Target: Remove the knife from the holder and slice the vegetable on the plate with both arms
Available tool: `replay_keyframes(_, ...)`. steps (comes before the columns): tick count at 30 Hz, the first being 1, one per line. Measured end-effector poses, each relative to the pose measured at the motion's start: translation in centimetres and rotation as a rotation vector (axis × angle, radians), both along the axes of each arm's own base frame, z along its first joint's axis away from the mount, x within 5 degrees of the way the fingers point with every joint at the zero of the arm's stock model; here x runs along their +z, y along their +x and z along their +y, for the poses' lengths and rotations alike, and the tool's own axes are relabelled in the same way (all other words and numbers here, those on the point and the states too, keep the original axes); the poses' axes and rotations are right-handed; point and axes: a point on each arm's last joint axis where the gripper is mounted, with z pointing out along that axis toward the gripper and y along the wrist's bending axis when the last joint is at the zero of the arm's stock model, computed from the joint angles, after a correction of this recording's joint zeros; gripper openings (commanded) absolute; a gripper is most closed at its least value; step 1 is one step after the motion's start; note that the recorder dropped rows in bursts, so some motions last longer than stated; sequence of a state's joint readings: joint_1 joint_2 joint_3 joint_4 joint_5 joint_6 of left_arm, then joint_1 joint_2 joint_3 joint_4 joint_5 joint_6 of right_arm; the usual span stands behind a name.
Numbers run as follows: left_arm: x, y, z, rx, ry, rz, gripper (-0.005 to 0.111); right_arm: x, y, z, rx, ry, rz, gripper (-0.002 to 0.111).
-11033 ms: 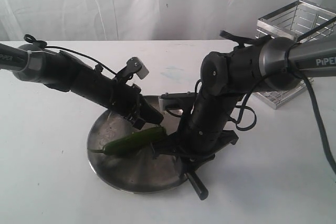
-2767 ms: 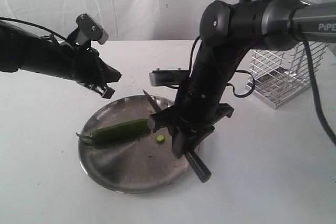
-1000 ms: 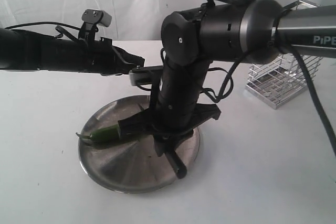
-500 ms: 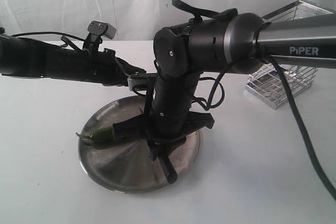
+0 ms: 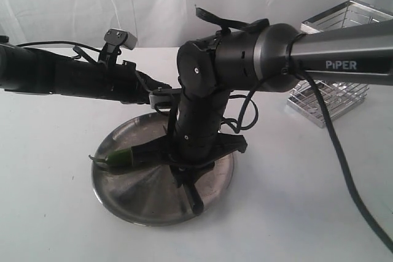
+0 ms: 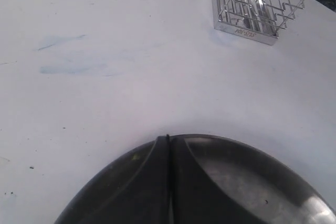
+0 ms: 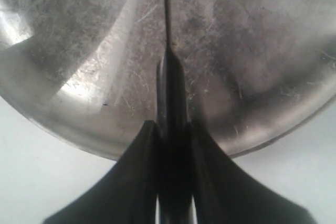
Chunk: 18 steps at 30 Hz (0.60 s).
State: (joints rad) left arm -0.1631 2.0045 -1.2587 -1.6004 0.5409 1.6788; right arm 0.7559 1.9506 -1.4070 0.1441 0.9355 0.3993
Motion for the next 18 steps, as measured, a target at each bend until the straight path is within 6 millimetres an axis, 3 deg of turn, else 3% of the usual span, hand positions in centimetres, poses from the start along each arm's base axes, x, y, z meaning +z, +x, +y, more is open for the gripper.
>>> replay_keyframes(18,0.00,0.01,0.01,0.033,-0.038,0.058,0.000,-0.03,0.27,-0.27,-0.035,-0.028,-0.024,0.000)
